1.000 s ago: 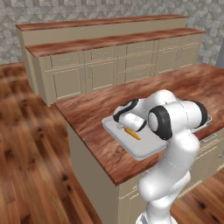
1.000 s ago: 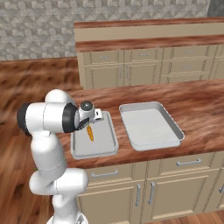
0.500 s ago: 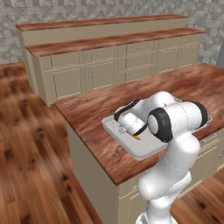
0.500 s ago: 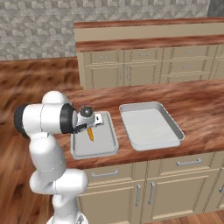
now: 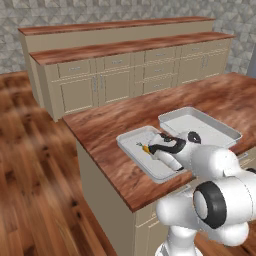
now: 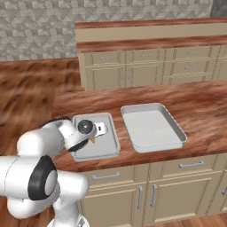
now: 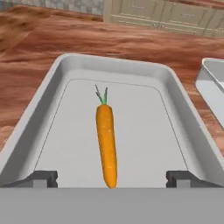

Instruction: Place one carrot and one chicken drumstick in each tupperware on the nearby counter, to pack two identical lunches.

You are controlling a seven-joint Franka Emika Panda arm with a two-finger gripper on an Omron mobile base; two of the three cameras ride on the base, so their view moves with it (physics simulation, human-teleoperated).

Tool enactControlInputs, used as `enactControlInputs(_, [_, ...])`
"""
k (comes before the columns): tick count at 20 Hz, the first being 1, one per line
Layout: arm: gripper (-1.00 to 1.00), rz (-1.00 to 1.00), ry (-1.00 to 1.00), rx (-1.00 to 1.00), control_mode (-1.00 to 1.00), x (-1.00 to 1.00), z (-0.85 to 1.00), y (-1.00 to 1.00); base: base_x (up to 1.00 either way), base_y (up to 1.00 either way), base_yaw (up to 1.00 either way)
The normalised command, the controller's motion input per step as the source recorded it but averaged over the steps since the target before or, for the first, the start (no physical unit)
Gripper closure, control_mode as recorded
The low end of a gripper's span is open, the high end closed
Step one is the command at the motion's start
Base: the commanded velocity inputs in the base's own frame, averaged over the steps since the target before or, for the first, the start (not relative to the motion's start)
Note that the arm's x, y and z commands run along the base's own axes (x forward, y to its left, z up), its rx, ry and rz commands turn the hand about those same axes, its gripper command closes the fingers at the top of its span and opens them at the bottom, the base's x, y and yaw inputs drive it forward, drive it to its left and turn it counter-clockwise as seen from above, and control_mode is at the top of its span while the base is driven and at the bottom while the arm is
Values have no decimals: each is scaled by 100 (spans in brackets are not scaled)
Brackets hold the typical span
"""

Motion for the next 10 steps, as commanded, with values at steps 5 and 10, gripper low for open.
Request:
enactControlInputs(5, [-100,0,39,1,-100,-67,100,-36,0,0,0])
enactControlInputs(10, [-100,0,50,0,-100,-58,100,-21,0,0,0])
